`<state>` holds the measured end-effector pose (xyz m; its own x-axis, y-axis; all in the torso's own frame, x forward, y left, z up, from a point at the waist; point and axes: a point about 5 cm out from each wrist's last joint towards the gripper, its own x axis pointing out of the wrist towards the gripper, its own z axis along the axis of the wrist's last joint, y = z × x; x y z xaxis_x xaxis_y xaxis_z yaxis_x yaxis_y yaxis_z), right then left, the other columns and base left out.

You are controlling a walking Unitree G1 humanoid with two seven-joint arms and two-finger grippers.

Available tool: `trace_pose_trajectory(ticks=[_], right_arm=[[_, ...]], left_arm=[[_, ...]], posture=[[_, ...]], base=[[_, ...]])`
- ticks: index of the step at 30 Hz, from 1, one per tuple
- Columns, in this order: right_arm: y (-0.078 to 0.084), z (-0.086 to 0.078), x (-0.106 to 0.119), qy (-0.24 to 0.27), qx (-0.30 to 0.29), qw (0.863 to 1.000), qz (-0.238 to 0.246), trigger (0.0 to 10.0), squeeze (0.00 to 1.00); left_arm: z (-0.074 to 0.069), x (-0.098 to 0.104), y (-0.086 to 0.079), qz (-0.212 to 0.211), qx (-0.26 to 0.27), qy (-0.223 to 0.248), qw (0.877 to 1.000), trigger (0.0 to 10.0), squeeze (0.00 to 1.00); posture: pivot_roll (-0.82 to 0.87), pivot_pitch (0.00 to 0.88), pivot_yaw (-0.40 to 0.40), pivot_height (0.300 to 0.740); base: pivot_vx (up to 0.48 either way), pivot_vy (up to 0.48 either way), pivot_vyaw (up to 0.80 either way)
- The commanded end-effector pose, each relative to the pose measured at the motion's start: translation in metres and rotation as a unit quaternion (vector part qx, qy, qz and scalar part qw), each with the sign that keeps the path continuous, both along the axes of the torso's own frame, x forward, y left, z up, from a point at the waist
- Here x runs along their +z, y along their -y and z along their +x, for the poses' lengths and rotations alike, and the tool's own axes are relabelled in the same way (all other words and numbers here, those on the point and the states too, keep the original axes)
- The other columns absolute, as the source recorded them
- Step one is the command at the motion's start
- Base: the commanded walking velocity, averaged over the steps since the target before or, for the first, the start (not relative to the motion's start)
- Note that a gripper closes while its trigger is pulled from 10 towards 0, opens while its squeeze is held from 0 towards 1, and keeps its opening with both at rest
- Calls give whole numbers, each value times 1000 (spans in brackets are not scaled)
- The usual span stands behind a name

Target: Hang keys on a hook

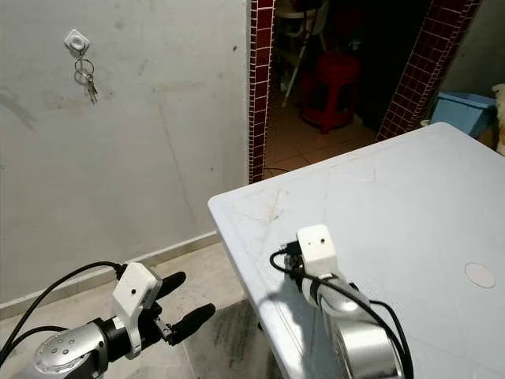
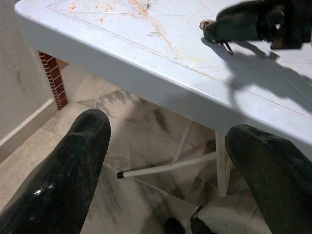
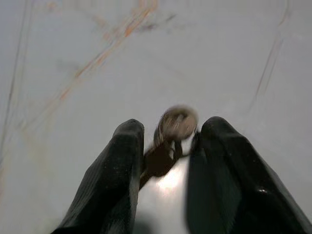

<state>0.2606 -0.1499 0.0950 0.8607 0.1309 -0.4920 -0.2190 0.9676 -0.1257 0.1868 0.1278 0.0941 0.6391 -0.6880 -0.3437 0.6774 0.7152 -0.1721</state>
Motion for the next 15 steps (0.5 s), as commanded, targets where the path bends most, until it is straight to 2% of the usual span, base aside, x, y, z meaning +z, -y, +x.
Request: trace_pose_trajectory(ticks=[1, 5, 11, 12, 13, 14, 15], right_arm=[[0, 7, 4, 15, 0, 1000, 2, 0, 0], [-3, 26, 11, 36, 19, 999, -1, 0, 0], [-2, 37, 16, 48, 21, 999, -10, 0, 0], [-2, 38, 18, 52, 21, 998, -7, 4549, 0], [-2, 38, 20, 54, 22, 998, -6, 4549, 0], [-2, 38, 21, 58, 22, 998, -3, 10000, 0], [-1, 37, 24, 67, 20, 998, -1, 10000, 0]], left_arm=[[-1, 0, 0, 3, -5, -2, 1000, 10000, 0], [0, 1, 0, 10, -8, 3, 1000, 10000, 0], [2, 4, 1, 10, -18, 1, 1000, 10000, 0], [1, 4, 1, 11, -24, 0, 1000, 10000, 0], [1, 5, 2, 12, -24, 1, 1000, 10000, 0], [2, 5, 2, 12, -24, 2, 1000, 10000, 0], [3, 5, 2, 12, -21, 5, 1000, 10000, 0]], posture=[[68, 0, -1, 740], [77, 0, -3, 740], [79, 0, -6, 740], [75, 0, -5, 740], [75, 0, -5, 740], [75, 0, -5, 740], [70, 0, -2, 740]], base=[[0, 0, 0], [0, 0, 0], [0, 0, 0], [0, 0, 0], [0, 0, 0], [0, 0, 0], [0, 0, 0]])
